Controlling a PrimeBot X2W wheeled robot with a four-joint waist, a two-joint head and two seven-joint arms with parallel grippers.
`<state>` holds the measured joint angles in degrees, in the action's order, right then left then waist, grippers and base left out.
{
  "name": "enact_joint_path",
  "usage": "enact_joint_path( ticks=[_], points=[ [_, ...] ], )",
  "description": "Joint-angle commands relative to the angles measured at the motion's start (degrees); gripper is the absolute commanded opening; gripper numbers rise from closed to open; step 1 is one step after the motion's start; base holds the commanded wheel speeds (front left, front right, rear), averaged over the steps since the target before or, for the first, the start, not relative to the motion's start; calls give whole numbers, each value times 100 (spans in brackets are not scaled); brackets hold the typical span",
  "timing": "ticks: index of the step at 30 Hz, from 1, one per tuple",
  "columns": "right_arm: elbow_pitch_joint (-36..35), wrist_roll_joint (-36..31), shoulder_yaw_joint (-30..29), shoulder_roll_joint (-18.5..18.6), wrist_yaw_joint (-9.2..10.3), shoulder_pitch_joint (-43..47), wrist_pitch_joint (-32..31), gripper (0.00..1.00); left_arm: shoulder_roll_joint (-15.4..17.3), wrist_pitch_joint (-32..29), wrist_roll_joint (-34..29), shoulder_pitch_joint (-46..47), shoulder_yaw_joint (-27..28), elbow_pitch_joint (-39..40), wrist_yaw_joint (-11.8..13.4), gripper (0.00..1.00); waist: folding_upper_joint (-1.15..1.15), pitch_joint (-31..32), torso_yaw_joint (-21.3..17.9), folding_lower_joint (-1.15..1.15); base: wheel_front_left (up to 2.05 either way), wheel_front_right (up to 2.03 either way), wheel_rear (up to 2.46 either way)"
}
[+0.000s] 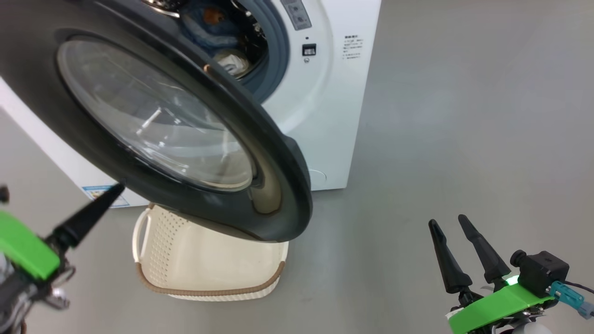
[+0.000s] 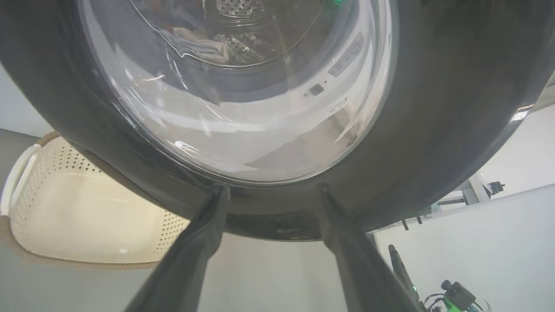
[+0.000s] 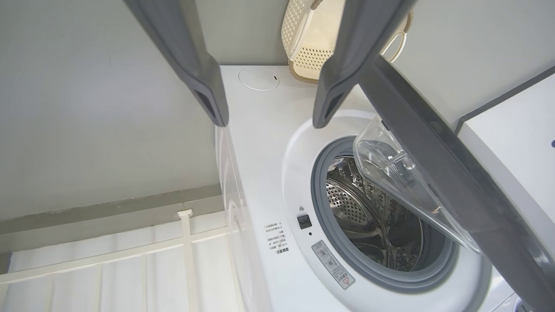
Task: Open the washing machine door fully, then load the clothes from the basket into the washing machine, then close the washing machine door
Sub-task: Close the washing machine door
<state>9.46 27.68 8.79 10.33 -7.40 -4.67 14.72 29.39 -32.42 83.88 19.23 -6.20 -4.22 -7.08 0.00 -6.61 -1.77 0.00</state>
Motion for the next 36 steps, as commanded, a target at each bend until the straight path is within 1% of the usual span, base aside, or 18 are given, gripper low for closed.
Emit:
enact_joint_path(
  ticks=[1, 6, 7, 10, 18, 20, 22, 24, 26, 33, 36],
  points=[
    [-125, -70, 140, 84, -9, 28, 28, 100, 312, 201, -82, -23, 276, 156, -41, 100, 0, 69, 71, 0, 0, 0, 0],
    [-116, -69, 172, 166, -9, 33, 28, 100, 424, 1034, -385, -534, 173, 105, -41, 100, 0, 103, 127, 0, 0, 0, 0],
    [-112, -66, 191, 217, -9, 39, 28, 100, 480, 1513, -606, -715, 73, 39, -41, 100, 0, 103, 149, 0, 0, 0, 0],
    [-113, -55, 187, 288, -9, 72, 28, 100, 514, 2202, -792, -962, -150, -107, -41, 100, 0, 111, 180, 0, 0, 0, 0],
    [-115, -50, 158, 396, -9, 164, 28, 100, 657, 3820, -1071, -1428, -945, -619, -41, 100, 0, 116, 200, 0, 0, 0, 0],
    [-111, -52, 156, 405, -9, 177, 28, 100, 627, 4240, -1137, -1463, -1144, -809, -41, 100, 0, 117, 191, 0, 0, 0, 0],
    [-110, -51, 165, 417, -9, 173, 28, 100, 603, 4538, -1288, -1456, -1327, -985, -41, 100, 0, 105, 175, 0, 0, 0, 0],
    [-109, -51, 145, 416, -9, 168, 28, 100, 504, 4690, -1453, -1426, -1388, -1166, -41, 100, 0, 102, 165, 0, 0, 0, 0],
    [-109, -52, 136, 415, -9, 172, 28, 100, 400, 4732, -1806, -1395, -1388, -1302, -41, 100, 0, 108, 156, 0, 0, 0, 0],
    [-125, -57, 87, 417, -9, 260, 28, 100, -472, 4740, -3680, -1602, -353, -1201, -41, 100, 0, 146, 145, 0, 0, 0, 0],
    [-123, -56, 84, 423, -9, 295, 28, 100, -760, 4740, -4455, -1740, -70, -1079, -41, 100, 0, 167, 118, 0, 0, 0, 0]
  ],
)
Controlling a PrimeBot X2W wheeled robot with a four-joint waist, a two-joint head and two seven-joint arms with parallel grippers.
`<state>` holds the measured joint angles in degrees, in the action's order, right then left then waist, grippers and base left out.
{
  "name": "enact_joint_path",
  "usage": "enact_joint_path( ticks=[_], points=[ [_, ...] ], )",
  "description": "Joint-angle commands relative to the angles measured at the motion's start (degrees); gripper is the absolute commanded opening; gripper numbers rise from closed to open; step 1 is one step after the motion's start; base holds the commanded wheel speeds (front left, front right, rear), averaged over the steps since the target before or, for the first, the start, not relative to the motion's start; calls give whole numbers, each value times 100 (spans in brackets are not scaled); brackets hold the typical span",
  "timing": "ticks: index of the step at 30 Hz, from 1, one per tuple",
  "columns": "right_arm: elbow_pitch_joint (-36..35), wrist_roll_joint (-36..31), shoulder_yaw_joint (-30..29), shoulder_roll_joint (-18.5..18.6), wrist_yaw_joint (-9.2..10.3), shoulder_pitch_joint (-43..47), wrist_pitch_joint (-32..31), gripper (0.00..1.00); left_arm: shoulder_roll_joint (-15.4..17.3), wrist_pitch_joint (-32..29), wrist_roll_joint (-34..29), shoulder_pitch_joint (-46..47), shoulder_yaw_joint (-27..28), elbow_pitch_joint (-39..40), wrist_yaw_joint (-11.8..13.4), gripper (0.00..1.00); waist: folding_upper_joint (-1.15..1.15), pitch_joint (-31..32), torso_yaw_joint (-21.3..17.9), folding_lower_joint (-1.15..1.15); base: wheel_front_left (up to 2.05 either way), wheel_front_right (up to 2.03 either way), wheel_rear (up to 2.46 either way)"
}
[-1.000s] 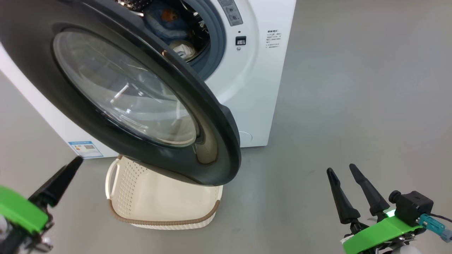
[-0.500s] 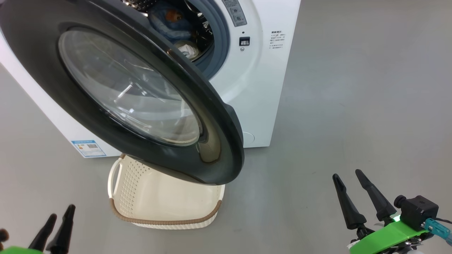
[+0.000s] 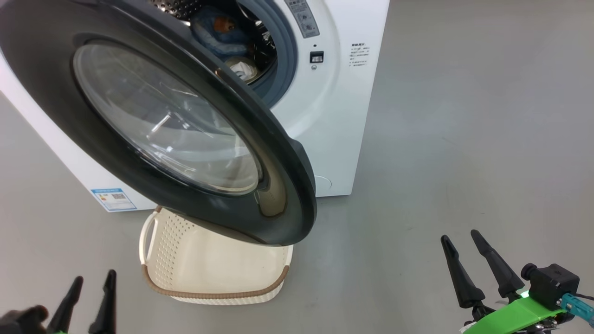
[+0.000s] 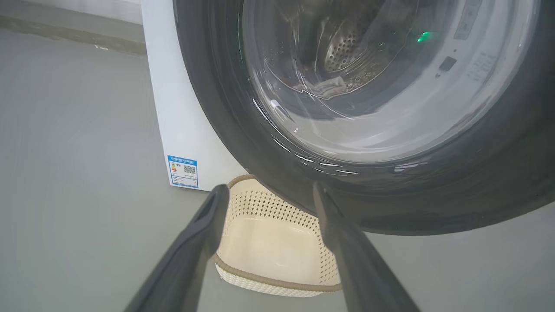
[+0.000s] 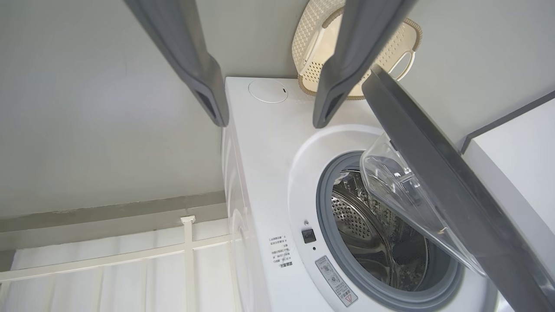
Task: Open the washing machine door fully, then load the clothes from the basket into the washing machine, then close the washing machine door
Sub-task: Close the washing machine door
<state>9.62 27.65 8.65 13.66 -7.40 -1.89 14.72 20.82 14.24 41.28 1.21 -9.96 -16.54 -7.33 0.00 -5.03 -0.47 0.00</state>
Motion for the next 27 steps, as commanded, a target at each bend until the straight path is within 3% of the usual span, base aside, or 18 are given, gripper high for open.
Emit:
enact_joint_path(
  ticks=[1, 5, 13, 21, 27],
  points=[
    [-139, -52, 92, 92, -9, 26, 28, 100, 14, 74, -432, 31, 398, 213, -15, 100, 0, 12, -19, 0, 0, 0, 0],
    [-149, -47, 89, 104, -9, 39, 28, 100, -262, 75, -1146, -87, 698, 419, -15, 100, 0, 7, -52, 0, 0, 0, 0],
    [-160, -33, 81, 123, -9, 52, 28, 100, -578, 75, -1843, -205, 1037, 672, -15, 100, 0, 6, -65, 0, 0, 0, 0],
    [-136, -51, 82, 65, -9, 60, 28, 100, -891, 75, -2219, -248, 1209, 623, -15, 100, 0, 0, -66, 0, 0, 0, 0],
    [-148, -49, 84, 37, -9, 31, 28, 100, -954, 75, -2264, -204, 1260, 657, -15, 100, 0, -33, -64, 0, 0, 0, 0]
  ],
)
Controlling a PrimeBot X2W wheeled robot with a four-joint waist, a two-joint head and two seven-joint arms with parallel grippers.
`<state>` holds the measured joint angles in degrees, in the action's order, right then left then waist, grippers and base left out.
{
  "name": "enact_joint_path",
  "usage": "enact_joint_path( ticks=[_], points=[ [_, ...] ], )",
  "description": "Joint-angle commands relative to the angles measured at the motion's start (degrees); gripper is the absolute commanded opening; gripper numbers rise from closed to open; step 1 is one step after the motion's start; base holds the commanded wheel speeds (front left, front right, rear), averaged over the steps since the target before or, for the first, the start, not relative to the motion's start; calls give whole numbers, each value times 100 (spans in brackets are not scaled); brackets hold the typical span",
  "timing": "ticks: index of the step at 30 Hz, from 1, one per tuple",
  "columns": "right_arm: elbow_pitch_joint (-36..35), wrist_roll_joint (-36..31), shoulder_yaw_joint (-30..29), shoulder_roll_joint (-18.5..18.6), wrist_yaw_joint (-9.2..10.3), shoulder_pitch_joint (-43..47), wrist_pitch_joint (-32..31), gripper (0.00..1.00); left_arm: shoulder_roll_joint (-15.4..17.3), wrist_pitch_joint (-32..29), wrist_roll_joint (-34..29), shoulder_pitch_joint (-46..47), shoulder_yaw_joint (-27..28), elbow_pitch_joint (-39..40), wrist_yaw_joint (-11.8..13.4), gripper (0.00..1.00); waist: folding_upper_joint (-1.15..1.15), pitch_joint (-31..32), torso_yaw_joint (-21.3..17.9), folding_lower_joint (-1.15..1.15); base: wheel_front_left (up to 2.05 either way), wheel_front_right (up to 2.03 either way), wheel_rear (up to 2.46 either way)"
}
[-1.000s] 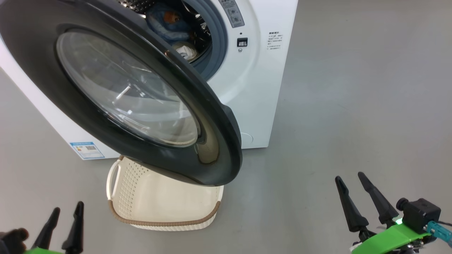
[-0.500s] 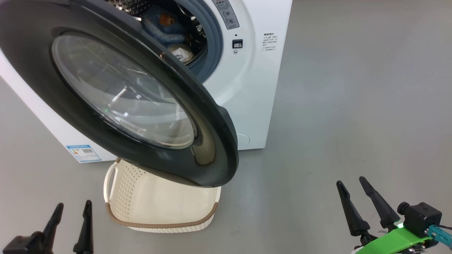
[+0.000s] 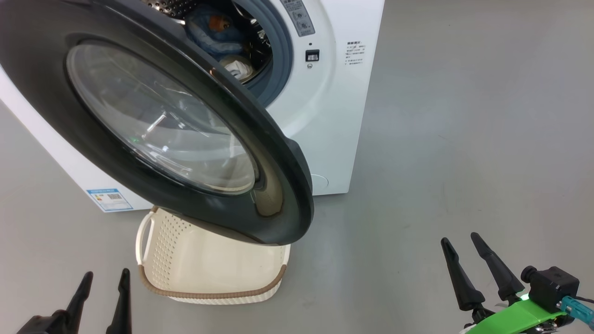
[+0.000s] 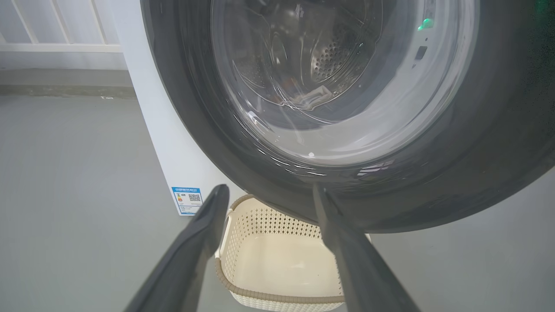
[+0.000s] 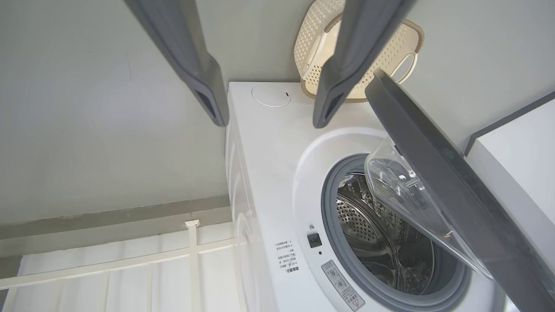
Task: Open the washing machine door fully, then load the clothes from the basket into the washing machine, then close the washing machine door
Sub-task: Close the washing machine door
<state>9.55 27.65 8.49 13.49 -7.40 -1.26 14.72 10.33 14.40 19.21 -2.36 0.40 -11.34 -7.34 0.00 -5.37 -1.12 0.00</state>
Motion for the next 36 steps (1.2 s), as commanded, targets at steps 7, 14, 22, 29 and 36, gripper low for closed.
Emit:
enact_joint_path(
  ticks=[7, 14, 22, 29, 36],
  points=[
    [-132, -23, 114, 25, -9, -60, 28, 25, 60, 60, -67, 142, 281, 158, -14, 100, 0, 17, 19, 0, 0, 0, 0],
    [-236, 88, 154, -45, -9, -224, 28, 0, -26, 60, -74, 145, 287, 221, -14, 100, 0, 16, 81, 0, 0, 0, 0],
    [-508, 214, 291, -167, -9, -879, 28, 0, -164, 60, -86, 176, 329, 319, -14, 100, 0, 7, 157, 0, 0, 0, 0],
    [-1283, 294, 652, -243, -9, -1560, 28, 0, -275, 60, -122, 120, 333, 400, -14, 100, 0, 113, 334, 0, 0, 0, 0],
    [-2298, 336, 1714, -188, -9, -1723, 28, 0, -332, 60, -97, 37, 337, 408, -14, 100, 0, 219, 528, 0, 0, 0, 0]
  ],
)
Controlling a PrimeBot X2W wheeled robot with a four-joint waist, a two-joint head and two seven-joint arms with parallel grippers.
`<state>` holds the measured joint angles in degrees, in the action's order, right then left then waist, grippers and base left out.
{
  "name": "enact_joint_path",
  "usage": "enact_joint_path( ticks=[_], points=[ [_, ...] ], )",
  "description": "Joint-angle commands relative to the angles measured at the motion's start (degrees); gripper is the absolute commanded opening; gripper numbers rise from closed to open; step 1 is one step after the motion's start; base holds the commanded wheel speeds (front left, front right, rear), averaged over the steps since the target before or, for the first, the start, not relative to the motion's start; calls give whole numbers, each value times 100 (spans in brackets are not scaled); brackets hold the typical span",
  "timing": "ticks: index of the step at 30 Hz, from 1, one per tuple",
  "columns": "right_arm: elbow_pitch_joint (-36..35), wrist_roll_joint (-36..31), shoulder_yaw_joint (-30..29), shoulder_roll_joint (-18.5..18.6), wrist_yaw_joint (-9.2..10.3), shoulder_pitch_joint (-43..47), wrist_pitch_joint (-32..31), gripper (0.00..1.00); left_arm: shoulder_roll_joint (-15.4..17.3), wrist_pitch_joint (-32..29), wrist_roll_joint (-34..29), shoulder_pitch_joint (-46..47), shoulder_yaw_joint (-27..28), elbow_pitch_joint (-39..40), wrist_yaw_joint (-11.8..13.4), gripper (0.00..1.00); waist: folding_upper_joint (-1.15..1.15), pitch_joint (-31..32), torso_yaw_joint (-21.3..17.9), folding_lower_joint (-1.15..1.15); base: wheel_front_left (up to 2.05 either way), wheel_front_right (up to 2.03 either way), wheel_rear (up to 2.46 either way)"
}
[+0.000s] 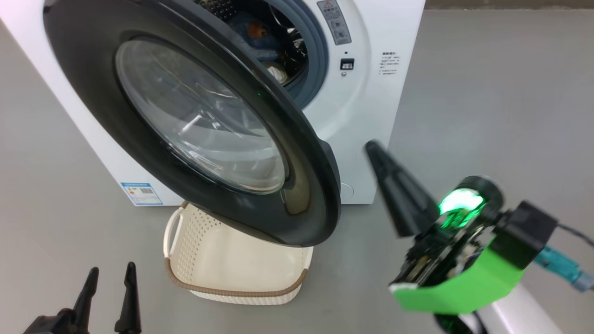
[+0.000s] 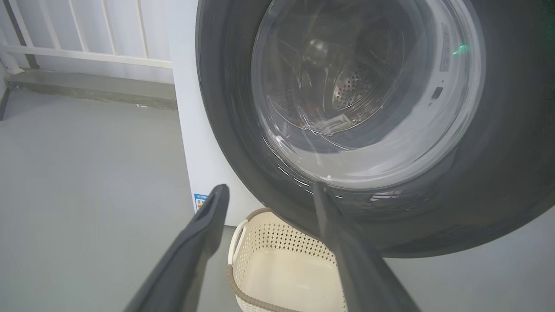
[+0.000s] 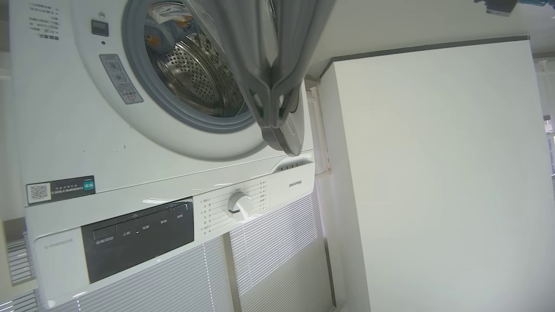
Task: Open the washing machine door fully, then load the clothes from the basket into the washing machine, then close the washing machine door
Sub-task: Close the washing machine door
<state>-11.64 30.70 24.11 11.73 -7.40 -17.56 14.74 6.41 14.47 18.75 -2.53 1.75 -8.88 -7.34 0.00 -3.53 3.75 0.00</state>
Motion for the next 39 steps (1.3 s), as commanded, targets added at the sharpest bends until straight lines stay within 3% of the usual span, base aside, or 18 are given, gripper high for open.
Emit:
enact_joint_path(
  ticks=[1, 9, 18, 28, 39],
  points=[
    [-221, 45, 294, -4, -9, -73, 26, 0, 50, 52, -51, 42, 206, 173, -14, 100, 0, 45, 59, 0, 0, 0, 0],
    [270, 337, 1334, 4, -9, 212, 26, 0, 3, 52, -42, -27, 178, 194, -14, 100, 0, 76, 175, 0, 0, 0, 0],
    [1288, 594, 1722, -64, -9, 225, 26, 0, -47, 52, -3, 41, 143, 179, -14, 100, 0, -71, 275, 0, 0, 0, 0],
    [2460, 598, 1329, -207, -9, -123, 26, 0, -99, 52, 60, 199, 64, 116, -14, 100, 0, -274, 383, 0, 0, 0, 0],
    [2986, 400, 579, -446, -9, -411, 26, 0, -149, 52, 94, 385, -45, 114, -14, 100, 0, -440, 565, 0, 0, 0, 0]
  ],
)
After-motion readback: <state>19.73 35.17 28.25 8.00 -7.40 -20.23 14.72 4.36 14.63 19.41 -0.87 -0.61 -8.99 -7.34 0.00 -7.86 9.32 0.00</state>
